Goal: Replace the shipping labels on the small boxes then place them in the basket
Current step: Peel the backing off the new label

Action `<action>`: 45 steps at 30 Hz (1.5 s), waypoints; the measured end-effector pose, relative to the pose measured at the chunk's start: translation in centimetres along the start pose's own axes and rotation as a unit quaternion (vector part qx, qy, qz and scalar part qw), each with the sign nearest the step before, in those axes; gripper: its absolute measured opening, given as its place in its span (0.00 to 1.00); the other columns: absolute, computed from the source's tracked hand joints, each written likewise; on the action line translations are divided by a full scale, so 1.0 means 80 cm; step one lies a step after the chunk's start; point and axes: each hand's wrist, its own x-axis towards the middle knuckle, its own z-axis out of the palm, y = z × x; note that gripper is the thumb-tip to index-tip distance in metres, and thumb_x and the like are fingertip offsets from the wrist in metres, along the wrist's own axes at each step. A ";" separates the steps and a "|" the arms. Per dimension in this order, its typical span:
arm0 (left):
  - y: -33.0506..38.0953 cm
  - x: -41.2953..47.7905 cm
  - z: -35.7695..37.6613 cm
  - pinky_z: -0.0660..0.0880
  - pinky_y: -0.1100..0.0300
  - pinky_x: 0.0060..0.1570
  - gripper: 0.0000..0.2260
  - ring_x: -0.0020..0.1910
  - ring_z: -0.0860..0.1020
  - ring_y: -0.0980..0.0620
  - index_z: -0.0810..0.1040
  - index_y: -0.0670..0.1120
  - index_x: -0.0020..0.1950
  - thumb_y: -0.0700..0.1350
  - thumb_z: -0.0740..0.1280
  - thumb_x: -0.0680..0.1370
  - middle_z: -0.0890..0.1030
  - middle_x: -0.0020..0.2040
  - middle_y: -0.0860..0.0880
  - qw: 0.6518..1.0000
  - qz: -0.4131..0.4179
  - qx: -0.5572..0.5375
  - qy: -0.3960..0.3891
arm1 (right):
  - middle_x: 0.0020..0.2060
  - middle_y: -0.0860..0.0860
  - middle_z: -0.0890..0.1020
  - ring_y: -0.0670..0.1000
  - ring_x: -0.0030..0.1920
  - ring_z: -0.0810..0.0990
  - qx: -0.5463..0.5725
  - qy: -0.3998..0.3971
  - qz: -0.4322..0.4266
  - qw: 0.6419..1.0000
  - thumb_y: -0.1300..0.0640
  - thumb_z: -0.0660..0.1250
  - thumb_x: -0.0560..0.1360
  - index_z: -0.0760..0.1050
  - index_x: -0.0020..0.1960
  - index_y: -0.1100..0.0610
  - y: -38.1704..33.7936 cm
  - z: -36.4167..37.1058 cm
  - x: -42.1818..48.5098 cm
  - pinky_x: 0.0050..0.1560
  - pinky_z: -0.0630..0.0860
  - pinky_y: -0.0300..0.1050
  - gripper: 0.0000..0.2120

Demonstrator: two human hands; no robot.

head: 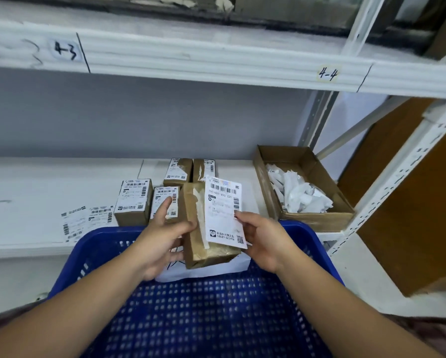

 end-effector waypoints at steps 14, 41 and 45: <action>-0.030 -0.072 -0.010 0.78 0.44 0.49 0.31 0.51 0.82 0.44 0.62 0.64 0.71 0.37 0.66 0.76 0.84 0.52 0.45 0.998 -0.009 -0.029 -0.048 | 0.47 0.57 0.86 0.53 0.47 0.83 -0.111 -0.025 -0.032 0.993 0.62 0.65 0.78 0.81 0.51 0.65 0.026 -0.011 -0.064 0.57 0.77 0.49 0.08; -0.065 -0.062 -0.003 0.75 0.53 0.45 0.25 0.59 0.78 0.48 0.65 0.67 0.69 0.40 0.60 0.80 0.81 0.58 0.49 0.998 0.009 -0.046 -0.050 | 0.46 0.55 0.87 0.53 0.50 0.84 -0.156 -0.011 -0.041 0.987 0.62 0.67 0.77 0.83 0.46 0.62 0.059 -0.018 -0.056 0.61 0.75 0.51 0.07; -0.066 -0.062 -0.004 0.76 0.52 0.45 0.24 0.57 0.79 0.48 0.66 0.67 0.67 0.40 0.60 0.80 0.82 0.57 0.49 0.998 0.014 -0.034 -0.051 | 0.45 0.55 0.87 0.53 0.48 0.85 -0.150 -0.009 -0.041 0.988 0.63 0.66 0.78 0.83 0.44 0.62 0.060 -0.017 -0.057 0.57 0.79 0.48 0.08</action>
